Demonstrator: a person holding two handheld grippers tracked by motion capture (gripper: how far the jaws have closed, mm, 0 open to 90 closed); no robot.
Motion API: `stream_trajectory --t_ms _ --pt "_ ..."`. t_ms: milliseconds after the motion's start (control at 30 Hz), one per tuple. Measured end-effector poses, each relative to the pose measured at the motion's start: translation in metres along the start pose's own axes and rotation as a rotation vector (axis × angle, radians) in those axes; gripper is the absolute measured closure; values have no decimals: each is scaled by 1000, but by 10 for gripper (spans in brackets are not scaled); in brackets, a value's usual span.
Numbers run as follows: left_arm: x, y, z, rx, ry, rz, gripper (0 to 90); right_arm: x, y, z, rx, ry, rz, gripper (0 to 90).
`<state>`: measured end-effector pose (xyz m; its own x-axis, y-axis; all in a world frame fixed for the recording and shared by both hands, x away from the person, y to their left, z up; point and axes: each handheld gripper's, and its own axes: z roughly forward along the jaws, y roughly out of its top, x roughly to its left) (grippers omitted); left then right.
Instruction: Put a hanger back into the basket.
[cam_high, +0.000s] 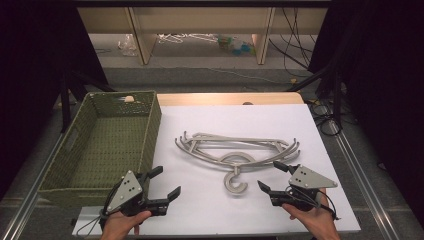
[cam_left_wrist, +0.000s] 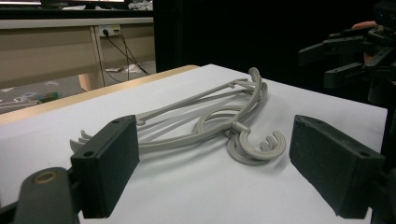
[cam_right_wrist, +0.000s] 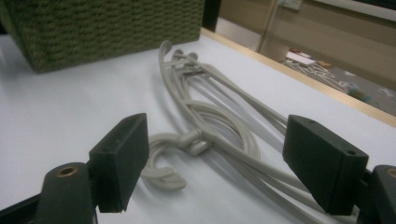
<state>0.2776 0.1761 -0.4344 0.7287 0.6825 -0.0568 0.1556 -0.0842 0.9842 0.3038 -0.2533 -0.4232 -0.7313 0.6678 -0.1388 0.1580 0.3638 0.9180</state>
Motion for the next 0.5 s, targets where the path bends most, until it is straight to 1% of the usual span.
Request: stream_trajectory --t_ms 33,67,100,133,167,200,233,267,300,333,400,433,467,500 --pt "0 0 0 1 0 0 157 -1 1 2 10 9 -16 243" --pt "0 0 0 1 0 0 157 -1 1 2 10 9 -16 243" --pt "0 0 0 1 -1 -2 157 -6 4 8 34 17 -62 250" --pt "0 0 0 1 -1 -2 157 -8 6 9 64 38 -72 258" --pt "0 0 0 2 -1 -1 157 -10 7 13 78 44 -98 270" --pt "0 0 0 4 0 -1 157 -12 8 17 105 57 -123 276" --pt "0 0 0 4 -1 -1 157 -15 9 21 142 82 -138 298" --pt "0 0 0 4 -2 -4 157 -19 10 26 163 96 -149 311" --pt "0 0 0 4 -2 -4 157 -19 10 26 163 96 -149 311" --pt "0 -1 1 5 -4 -7 157 -24 11 33 194 108 -160 311" --pt "0 -1 1 7 -8 -4 157 -29 12 40 218 108 -166 317" --pt "-1 -1 1 9 -7 -1 157 -33 12 45 247 114 -180 331" --pt "-1 -1 2 11 -7 0 157 -36 12 50 258 114 -194 346" --pt "-1 -1 2 11 -7 0 157 -36 12 50 258 114 -194 346"
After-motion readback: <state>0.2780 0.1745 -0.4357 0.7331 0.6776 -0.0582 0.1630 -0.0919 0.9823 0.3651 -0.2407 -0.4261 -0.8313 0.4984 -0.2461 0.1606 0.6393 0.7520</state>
